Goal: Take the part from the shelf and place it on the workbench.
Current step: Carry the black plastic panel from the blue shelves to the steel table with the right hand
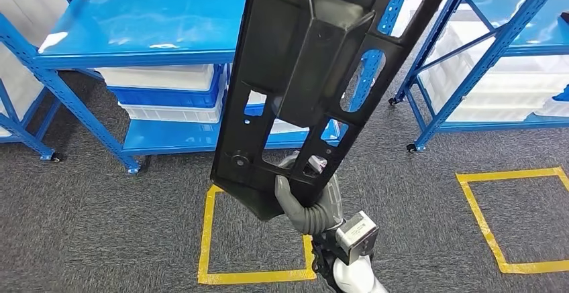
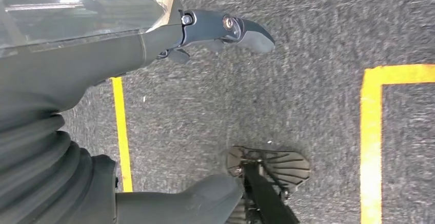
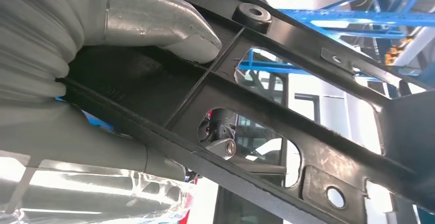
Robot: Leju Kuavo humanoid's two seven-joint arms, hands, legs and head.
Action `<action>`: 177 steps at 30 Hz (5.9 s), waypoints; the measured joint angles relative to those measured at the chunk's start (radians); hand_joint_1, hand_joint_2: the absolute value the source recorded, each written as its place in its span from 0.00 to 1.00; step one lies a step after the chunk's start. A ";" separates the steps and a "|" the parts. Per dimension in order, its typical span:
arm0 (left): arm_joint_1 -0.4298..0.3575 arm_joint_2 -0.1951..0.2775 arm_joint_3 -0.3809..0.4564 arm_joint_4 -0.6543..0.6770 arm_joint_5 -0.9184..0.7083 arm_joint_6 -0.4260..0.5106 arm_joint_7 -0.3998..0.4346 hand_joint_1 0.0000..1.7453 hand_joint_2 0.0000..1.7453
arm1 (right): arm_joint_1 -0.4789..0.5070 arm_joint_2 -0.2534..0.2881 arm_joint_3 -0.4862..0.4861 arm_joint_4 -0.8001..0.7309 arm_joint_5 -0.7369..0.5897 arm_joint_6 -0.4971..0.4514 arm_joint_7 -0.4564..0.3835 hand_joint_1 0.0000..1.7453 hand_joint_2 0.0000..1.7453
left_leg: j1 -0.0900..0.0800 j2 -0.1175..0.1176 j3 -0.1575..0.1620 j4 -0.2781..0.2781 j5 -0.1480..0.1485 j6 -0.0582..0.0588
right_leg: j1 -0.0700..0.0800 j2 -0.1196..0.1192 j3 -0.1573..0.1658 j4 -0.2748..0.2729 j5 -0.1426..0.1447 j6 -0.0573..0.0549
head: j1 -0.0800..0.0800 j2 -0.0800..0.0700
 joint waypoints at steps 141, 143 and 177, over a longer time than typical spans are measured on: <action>0.008 -0.005 -0.012 0.003 -0.049 -0.053 -0.041 0.00 1.00 | -0.011 0.027 0.170 0.100 0.049 -0.007 0.002 1.00 1.00 | 0.002 0.049 0.084 0.014 -0.101 -0.032 | -0.002 -0.082 -0.113 -0.031 0.075 -0.018 | -0.009 0.000; 0.008 0.007 -0.012 0.003 -0.050 -0.051 -0.023 0.00 1.00 | 0.003 0.032 0.164 0.090 0.055 -0.004 -0.001 1.00 1.00 | 0.004 0.031 0.089 0.002 -0.093 -0.021 | -0.003 -0.083 -0.114 -0.026 0.069 -0.012 | -0.008 0.000; 0.017 0.050 -0.012 -0.006 -0.039 -0.035 -0.090 0.00 1.00 | 0.113 0.069 0.061 0.019 0.086 0.115 0.001 1.00 1.00 | 0.014 -0.015 0.099 -0.013 -0.083 -0.016 | -0.011 -0.025 -0.181 0.116 0.001 -0.004 | -0.010 0.000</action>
